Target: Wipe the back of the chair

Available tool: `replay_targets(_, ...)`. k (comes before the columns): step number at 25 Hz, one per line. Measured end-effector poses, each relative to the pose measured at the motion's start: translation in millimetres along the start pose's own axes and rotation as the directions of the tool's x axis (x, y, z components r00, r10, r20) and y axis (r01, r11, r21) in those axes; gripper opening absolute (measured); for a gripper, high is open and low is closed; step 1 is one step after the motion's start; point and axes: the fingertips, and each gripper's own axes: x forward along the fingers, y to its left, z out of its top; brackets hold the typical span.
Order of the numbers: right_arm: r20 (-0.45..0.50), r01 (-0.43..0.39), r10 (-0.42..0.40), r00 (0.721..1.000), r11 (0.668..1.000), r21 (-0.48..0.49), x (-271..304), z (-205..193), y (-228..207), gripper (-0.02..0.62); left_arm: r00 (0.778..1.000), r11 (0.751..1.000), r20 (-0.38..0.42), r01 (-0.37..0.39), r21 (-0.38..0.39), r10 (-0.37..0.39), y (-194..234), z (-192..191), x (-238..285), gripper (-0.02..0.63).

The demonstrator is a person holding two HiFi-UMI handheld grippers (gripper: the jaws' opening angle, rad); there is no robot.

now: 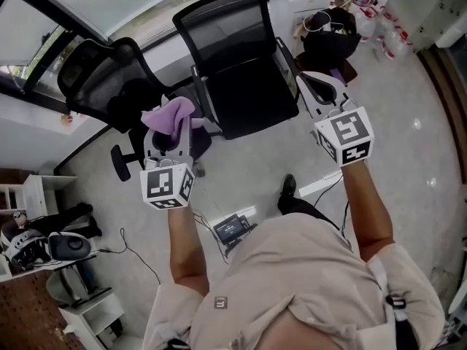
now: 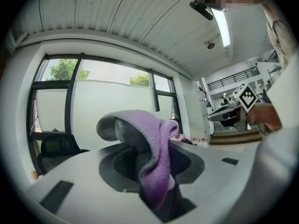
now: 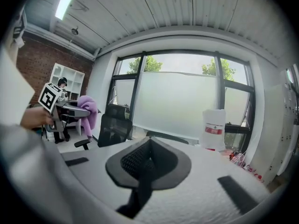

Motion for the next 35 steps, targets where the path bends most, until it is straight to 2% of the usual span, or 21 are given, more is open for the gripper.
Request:
replay_targets(6, 0.007, -0.044, 0.044, 0.999, 0.999, 0.018, 50, -9, -60, -0.005, 0.999, 0.999, -0.023, -0.033, 0.003, 0.033, -8, 1, 74, 0.143)
replay_targets(14, 0.028, -0.079, 0.078, 0.997, 0.996, 0.048, 84, -16, -116, -0.005, 0.996, 0.997, -0.058, -0.061, 0.038, 0.063, -16, 9, 136, 0.143)
replay_targets(23, 0.019, -0.063, 0.062, 0.998, 0.996, 0.058, 97, -24, -149, -0.005, 0.998, 0.999, -0.058, -0.025, 0.048, 0.027, -30, 13, 187, 0.143)
replay_targets(35, 0.006, -0.002, 0.001, 1.0, 0.999, 0.036, 175, -24, -175, -0.005, 1.0, 1.0, -0.018, 0.018, 0.024, -0.017, 31, -10, 288, 0.143)
